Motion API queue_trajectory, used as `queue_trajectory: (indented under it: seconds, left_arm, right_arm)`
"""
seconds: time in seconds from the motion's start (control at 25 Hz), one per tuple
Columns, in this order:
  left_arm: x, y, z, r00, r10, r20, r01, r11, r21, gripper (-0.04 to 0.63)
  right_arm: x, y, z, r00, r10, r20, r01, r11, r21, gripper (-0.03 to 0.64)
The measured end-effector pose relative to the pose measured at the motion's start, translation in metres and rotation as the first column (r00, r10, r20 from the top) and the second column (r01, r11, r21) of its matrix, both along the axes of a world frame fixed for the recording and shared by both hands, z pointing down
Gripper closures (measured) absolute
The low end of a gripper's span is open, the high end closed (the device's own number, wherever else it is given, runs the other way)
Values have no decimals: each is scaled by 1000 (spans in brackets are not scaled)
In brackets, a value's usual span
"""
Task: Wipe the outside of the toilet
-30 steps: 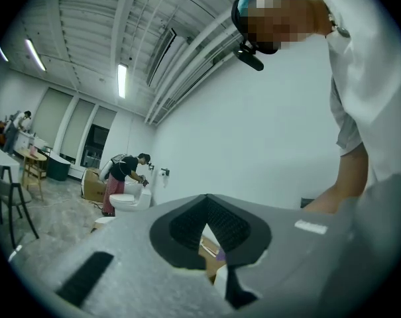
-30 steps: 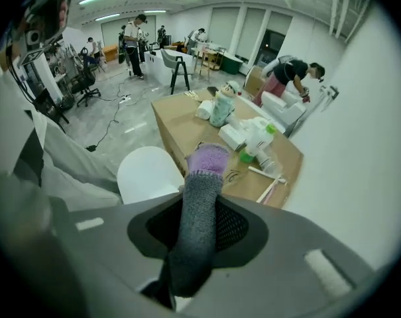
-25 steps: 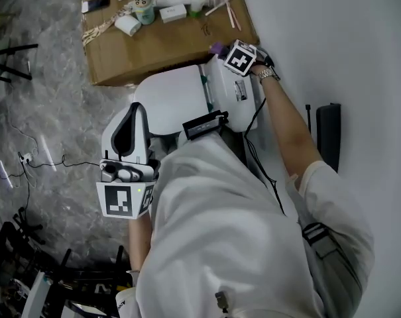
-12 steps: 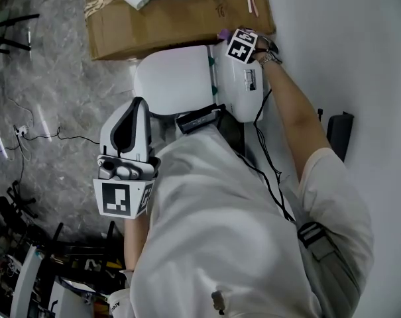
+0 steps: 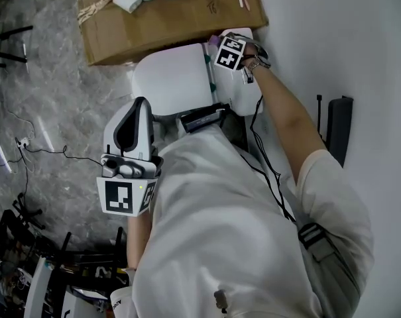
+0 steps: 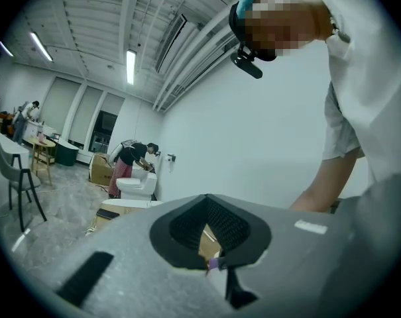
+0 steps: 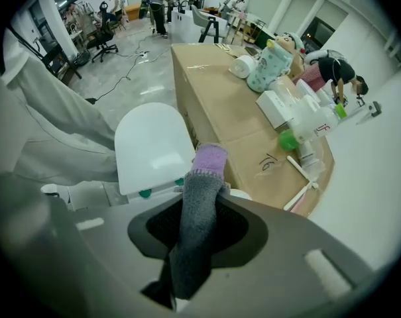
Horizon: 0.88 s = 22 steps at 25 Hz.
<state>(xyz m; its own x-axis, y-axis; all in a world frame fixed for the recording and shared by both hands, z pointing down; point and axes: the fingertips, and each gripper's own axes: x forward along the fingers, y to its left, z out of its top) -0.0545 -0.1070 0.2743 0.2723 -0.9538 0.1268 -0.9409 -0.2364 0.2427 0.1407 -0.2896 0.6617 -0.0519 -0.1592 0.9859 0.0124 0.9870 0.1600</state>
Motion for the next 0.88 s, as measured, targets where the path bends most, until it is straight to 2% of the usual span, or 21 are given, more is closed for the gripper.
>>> queue_trajectory:
  seconds: [0.24,0.4,0.68,0.88]
  left_arm:
    - [3,16,-5,999,38,5,-38,999,20,591]
    - [-2,26,-4,999,49,0,-49,999,19,591]
    - [3,35,-4,996,90,-6,-90,996,22,591]
    - [10,41,-5,992,124,-5,-124,992,28,591]
  right_arm:
    - [1,48,11,999,-16,-51,15,999,-29,514]
    - [5,73,15,998,42,-35,-44,997,-58,514]
    - [14,103,19,998,49,-35,-51,997,-56,514]
    - [22,125,19,996,88,-13,-89,994,-61,514]
